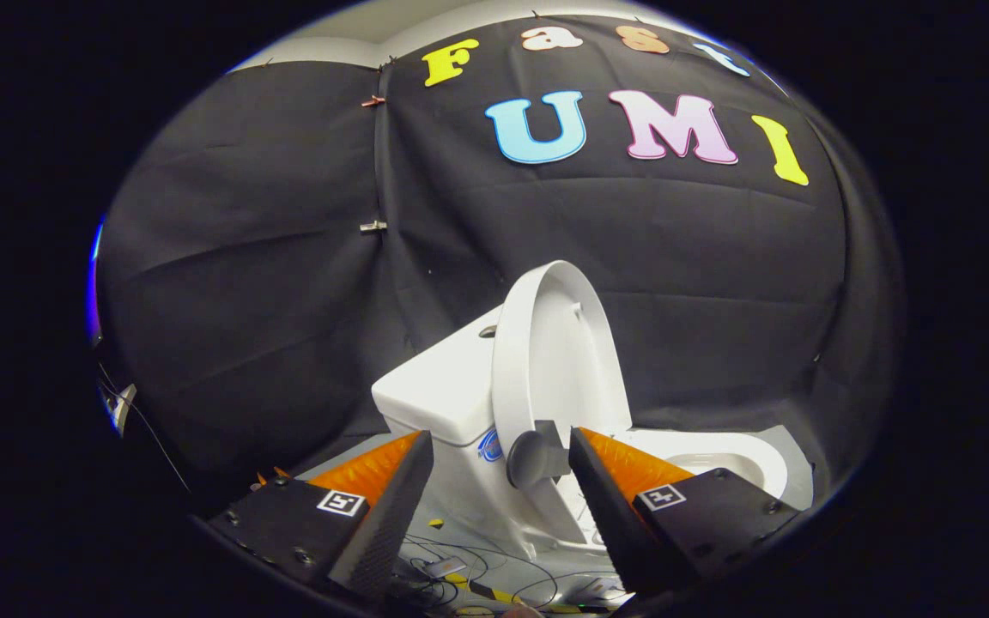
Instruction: Open the toilet lid.
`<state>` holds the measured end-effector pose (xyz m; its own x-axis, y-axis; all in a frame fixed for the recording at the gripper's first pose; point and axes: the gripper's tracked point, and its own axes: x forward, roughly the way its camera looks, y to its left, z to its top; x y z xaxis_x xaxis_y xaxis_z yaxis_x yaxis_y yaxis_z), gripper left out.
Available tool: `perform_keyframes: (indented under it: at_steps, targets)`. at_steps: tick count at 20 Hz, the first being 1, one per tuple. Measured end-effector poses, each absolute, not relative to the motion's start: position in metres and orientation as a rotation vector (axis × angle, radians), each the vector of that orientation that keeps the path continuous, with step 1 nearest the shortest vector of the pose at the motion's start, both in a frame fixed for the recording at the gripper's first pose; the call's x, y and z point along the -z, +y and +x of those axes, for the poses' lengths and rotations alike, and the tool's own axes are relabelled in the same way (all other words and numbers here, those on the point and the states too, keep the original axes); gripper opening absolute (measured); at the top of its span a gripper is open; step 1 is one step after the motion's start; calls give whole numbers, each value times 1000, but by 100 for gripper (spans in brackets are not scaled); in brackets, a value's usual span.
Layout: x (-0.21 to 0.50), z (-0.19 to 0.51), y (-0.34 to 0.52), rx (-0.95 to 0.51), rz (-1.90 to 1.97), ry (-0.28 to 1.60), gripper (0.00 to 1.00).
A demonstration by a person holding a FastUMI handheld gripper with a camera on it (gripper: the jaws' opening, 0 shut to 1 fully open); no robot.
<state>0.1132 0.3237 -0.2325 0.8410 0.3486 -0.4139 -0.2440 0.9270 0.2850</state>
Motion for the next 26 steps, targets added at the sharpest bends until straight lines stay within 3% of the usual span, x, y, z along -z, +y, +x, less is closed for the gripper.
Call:
perform_keyframes:
  at_steps: [13, 26]
  targets:
    - [66, 91, 233, -315, 231, 187, 98]
    - [-5, 18, 49, -25, 132, 24, 98]
